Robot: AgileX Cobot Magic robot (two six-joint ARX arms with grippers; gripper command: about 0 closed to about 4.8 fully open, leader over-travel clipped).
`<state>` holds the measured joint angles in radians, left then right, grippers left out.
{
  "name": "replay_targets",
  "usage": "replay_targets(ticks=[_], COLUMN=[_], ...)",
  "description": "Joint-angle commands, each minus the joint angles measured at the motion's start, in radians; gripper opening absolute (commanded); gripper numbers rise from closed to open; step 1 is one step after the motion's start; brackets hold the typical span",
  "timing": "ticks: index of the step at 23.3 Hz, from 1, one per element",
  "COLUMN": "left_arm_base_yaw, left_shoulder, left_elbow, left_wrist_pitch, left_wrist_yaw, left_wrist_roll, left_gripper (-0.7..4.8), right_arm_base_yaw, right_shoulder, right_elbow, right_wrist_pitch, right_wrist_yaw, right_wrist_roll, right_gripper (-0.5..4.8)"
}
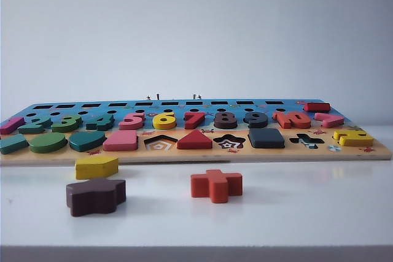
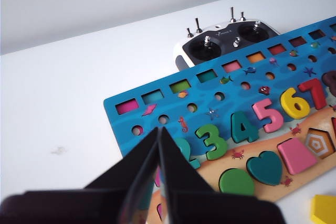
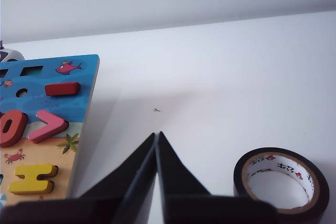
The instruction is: Insert the cube into the slot.
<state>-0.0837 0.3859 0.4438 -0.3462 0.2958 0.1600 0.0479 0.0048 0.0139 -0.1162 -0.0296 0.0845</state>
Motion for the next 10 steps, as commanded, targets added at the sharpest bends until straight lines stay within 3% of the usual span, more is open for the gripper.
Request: replay_targets(ticks=[1, 6, 10], left_arm_base_yaw=[0.001, 0.002, 0.019], left_shoulder=[-0.052, -0.167, -0.267], left_elbow=[-0.052, -0.175, -0.254], left_wrist_pitch=[0.073, 0.147, 0.180], left_wrist_yaw=[-0.075, -0.173, -0.196], left_wrist_roll=[-0.028, -0.056, -0.056], left_gripper=[0.17, 0.17, 0.17], right_arm_base_yaw=[0.001, 0.001, 0.002], right_shoulder=[-0.002, -0.002, -0.002], right_elbow=[0.004, -0.006, -0.006], right_wrist_pitch=[0.019, 0.040, 0.039], right_wrist_yaw=[0.005, 0.031, 0.031], right_wrist_roll=[-0.003, -0.007, 0.000], right_gripper=[-0.05, -0.05, -0.04])
